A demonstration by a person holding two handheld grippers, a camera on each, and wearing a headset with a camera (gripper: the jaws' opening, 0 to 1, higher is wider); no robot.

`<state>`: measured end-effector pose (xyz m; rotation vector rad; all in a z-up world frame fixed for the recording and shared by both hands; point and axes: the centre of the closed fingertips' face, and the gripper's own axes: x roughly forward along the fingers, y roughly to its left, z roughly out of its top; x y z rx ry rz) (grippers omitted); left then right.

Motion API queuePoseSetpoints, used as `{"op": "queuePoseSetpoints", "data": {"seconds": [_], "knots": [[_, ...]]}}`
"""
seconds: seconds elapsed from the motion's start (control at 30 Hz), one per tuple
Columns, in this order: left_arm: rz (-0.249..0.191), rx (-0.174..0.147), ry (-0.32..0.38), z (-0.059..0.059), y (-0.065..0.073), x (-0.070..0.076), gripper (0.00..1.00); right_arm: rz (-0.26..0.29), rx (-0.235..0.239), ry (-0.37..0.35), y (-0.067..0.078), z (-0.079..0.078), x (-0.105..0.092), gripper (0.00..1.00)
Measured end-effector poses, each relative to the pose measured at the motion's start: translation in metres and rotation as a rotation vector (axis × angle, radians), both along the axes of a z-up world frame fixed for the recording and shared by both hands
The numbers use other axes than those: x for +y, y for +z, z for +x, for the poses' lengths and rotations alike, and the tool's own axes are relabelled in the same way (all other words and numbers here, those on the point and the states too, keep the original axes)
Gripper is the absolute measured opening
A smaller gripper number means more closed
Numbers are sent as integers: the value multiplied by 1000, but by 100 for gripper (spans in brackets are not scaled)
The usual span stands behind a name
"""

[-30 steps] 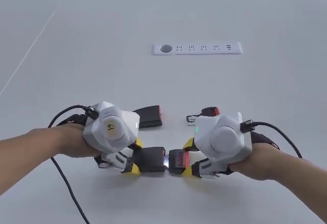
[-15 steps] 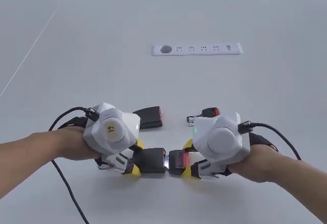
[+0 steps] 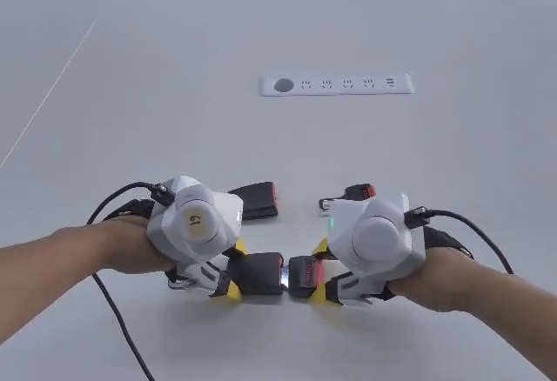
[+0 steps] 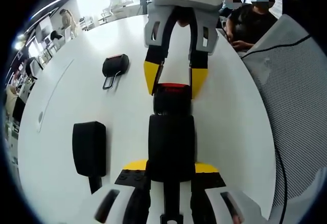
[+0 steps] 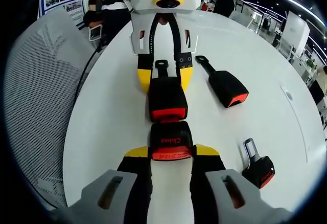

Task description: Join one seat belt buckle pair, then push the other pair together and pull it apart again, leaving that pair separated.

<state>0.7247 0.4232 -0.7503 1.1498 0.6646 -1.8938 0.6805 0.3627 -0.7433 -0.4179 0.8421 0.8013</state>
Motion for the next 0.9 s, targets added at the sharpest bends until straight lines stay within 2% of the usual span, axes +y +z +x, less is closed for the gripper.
{"op": "queuePoseSetpoints", "data": {"seconds": [0.5,0.73,0.9], "knots": [[22,-12,-14,0,-1,1,29,-14,-11,16,1,-2,-1,26],[26,-14,-11,-1,0,1,30,-16,1,15,2,-4,-2,26],[33,-17,-17,0,0,1,30,-35,11,24,1,-9,-10,26]]}}
